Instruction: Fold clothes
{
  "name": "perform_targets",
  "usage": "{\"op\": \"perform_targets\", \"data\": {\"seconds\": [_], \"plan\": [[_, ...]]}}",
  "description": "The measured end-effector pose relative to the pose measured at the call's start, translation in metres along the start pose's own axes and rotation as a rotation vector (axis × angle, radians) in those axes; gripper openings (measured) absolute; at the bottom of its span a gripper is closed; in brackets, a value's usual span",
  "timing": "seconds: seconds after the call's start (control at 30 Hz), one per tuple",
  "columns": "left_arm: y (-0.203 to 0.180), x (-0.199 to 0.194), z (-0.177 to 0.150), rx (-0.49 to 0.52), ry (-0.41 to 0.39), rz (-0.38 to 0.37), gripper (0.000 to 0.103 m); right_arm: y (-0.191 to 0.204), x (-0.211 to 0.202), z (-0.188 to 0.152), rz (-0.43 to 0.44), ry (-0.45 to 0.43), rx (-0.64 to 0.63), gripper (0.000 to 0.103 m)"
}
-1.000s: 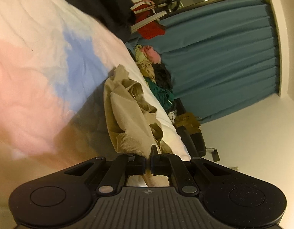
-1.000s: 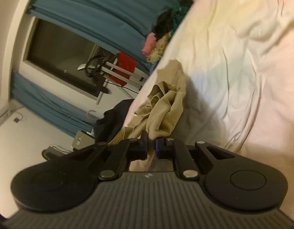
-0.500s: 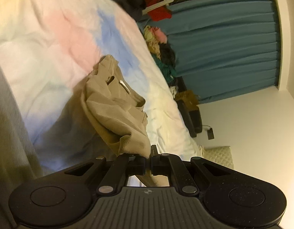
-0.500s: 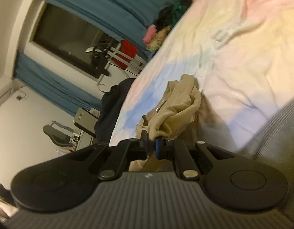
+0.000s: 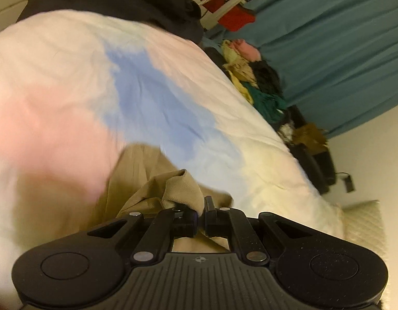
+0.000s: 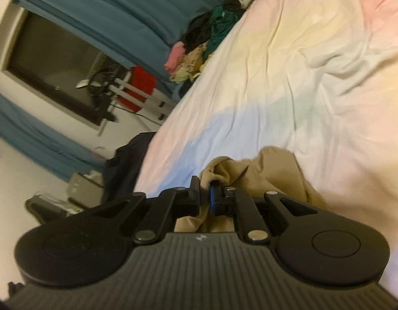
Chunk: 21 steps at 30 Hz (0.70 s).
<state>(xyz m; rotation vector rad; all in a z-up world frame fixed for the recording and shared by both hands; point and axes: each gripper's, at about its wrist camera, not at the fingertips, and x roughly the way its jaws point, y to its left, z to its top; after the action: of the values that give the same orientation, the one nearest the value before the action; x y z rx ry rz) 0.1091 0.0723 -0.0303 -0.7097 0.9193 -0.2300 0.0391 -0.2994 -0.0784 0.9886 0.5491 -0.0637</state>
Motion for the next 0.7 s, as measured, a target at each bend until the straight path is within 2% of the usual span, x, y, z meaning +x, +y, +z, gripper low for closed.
{"op": "perform_targets", "data": {"seconds": [0.1, 0.37, 0.6, 0.63, 0.7], "plan": [[0.003, 0.035, 0.015, 0.014, -0.002, 0.029, 0.006, -0.008, 0.038, 0.004, -0.022, 0.011, -0.002, 0.011], [0.033, 0.096, 0.018, 0.062, 0.011, 0.07, 0.006, -0.042, 0.1, 0.004, -0.051, 0.09, -0.013, 0.012], [0.027, 0.1, 0.011, 0.15, 0.0, 0.091, 0.008, -0.039, 0.097, 0.005, -0.016, 0.108, -0.087, 0.013], [0.025, 0.098, 0.01, 0.164, -0.004, 0.088, 0.009, -0.038, 0.096, 0.005, -0.011, 0.11, -0.098, 0.013], [0.021, 0.095, 0.009, 0.195, -0.015, 0.08, 0.025, -0.037, 0.095, 0.005, 0.0, 0.114, -0.12, 0.016]]}}
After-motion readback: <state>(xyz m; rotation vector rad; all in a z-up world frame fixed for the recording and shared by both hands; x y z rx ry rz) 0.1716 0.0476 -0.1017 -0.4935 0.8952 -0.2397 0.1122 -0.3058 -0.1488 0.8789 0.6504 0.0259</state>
